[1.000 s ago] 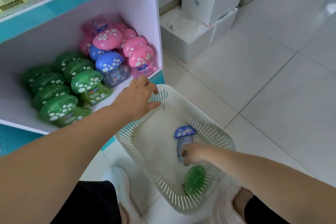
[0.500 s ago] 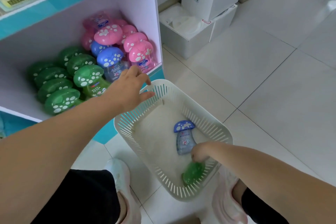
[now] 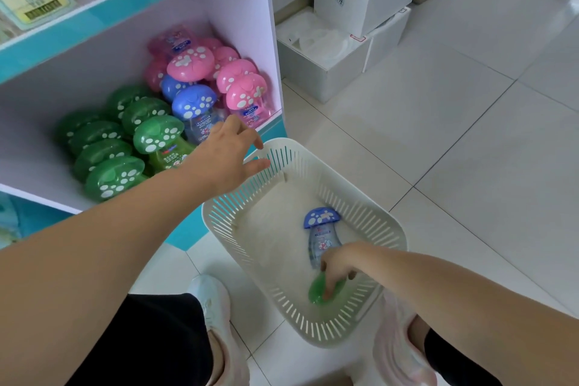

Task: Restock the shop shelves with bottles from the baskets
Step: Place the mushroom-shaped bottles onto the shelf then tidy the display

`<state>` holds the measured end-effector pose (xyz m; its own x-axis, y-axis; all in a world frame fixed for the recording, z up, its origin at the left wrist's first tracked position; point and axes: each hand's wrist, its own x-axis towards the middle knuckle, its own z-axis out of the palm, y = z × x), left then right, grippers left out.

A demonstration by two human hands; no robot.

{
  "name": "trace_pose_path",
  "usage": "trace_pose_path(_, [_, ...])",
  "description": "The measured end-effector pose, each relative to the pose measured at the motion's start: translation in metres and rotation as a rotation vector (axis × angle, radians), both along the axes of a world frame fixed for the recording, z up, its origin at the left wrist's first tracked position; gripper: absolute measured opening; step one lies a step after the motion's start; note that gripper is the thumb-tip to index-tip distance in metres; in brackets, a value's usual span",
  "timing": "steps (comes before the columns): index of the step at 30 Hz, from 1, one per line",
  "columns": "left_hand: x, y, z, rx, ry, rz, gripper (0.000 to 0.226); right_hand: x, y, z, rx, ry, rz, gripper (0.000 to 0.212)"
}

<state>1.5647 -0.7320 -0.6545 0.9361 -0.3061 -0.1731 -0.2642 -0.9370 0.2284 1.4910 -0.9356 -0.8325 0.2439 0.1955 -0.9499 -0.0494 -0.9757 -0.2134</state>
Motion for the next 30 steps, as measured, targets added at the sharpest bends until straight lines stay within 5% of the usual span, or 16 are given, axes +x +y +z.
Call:
trace_pose_path(7, [0.001, 0.001, -0.006, -0.006, 0.026, -0.049, 0.041, 0.046, -0.004, 0.049, 0.374, 0.019, -0.622, 0.047])
trace_pose_path(11, [0.002, 0.004, -0.007, -0.072, 0.196, -0.070, 0.046, 0.065, 0.004, 0.075, 0.676, 0.138, -0.978, 0.024])
trace_pose_path(14, [-0.002, 0.001, -0.006, -0.087, 0.367, -0.104, 0.061, 0.071, 0.015, 0.095, 0.841, 0.246, -1.149, 0.035])
trace_pose_path(17, [-0.005, 0.002, -0.010, -0.075, 0.459, -0.105, 0.072, 0.074, 0.024, 0.114, 0.953, 0.318, -1.259, 0.048])
trace_pose_path(23, [0.003, 0.020, 0.000, -0.214, 0.301, -0.003, 0.059, 0.083, 0.036, 0.130, 1.056, 0.374, -1.363, 0.067])
trace_pose_path(27, [0.010, 0.038, 0.002, -0.286, 0.231, 0.084, 0.049, 0.094, 0.048, 0.130, 1.131, 0.262, -1.422, 0.062])
trace_pose_path(30, [0.016, 0.053, 0.008, -0.295, 0.147, 0.206, 0.045, 0.107, 0.066, 0.135, 1.196, 0.195, -1.395, 0.037])
